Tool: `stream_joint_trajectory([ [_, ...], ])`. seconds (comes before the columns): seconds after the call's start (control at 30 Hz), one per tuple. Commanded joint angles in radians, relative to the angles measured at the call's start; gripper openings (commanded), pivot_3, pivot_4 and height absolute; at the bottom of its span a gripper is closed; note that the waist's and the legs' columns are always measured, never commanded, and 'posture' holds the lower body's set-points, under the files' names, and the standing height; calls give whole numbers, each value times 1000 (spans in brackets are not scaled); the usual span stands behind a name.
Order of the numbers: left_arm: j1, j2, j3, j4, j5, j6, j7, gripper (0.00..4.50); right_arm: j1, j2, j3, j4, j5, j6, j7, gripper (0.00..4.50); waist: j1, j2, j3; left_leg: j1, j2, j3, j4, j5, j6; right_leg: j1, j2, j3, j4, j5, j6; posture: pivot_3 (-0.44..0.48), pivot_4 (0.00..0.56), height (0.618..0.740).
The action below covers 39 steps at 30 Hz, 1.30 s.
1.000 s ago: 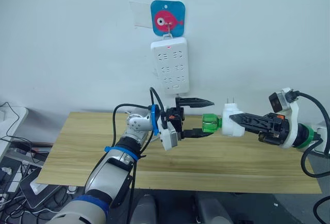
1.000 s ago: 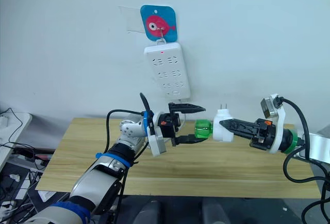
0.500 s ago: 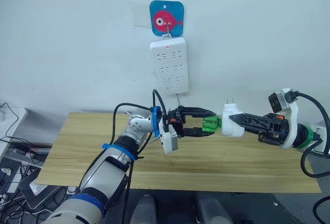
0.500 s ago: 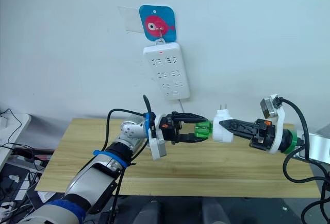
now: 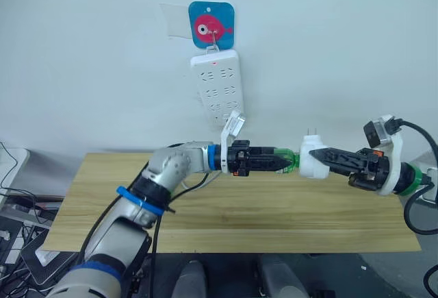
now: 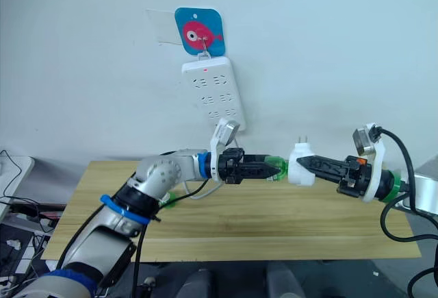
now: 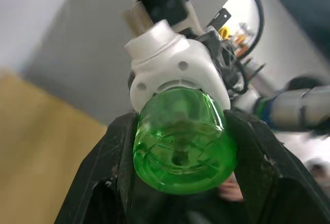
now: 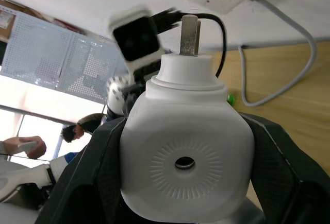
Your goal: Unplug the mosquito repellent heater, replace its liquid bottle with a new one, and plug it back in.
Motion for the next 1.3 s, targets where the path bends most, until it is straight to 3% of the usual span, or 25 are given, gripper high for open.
stream_joint_trajectory([
  [0.03, -35, 3, 117, 134, -50, 254, 63, 2219, -5, -4, 3, -61, 29, 3, -1, 2945, -2, 0, 0, 0, 0, 0, 0, 0, 0, 0, 0, 0, 0, -1, 1, -96, 180, 740],
  [0.27, -23, 5, 225, 120, -5, 405, 53, 2219, 15, -9, -20, -54, 29, -9, -15, 2945, -9, 0, 0, 0, 0, 1, -2, 0, 0, -1, 0, 1, -2, 1, -4, -99, 184, 740],
  [0.6, 67, 75, 239, -6, 135, 336, -60, 2219, 78, -107, -80, 15, 29, -2, -61, 2945, 7, 0, 0, 0, 0, 3, -2, 0, 0, -1, -1, 2, -2, 1, -3, -82, 185, 740],
  [0.7, 72, 75, 253, -13, 171, 298, -70, 2219, 63, -149, -15, 34, -226, -21, -157, 2945, 13, 0, 0, 0, 0, 4, -2, 0, 0, -1, -1, 3, -2, 1, -3, -78, 184, 740],
  [0.9, 88, 51, 248, -49, 211, 277, -80, 2219, -44, -179, 252, 106, -792, -78, -47, 2945, 11, 0, 0, 0, 0, 5, -2, 0, 0, -2, -1, 4, -2, 1, -3, -54, 184, 740],
  [1.1, 128, 46, 263, -120, 211, 296, -78, 2219, -159, -95, 391, 291, -1097, -123, 86, 2945, 13, 0, 1, 0, 0, 5, -3, 0, 0, -3, -1, 4, -2, 2, -3, -20, 192, 740],
  [1.3, 167, 62, 278, -176, 206, 301, -74, 2219, -206, -28, 426, 420, -1296, -151, 160, 2945, 25, 1, 2, 0, 0, 6, -2, 0, -1, -3, -3, 4, -2, 2, -3, 11, 195, 740],
])
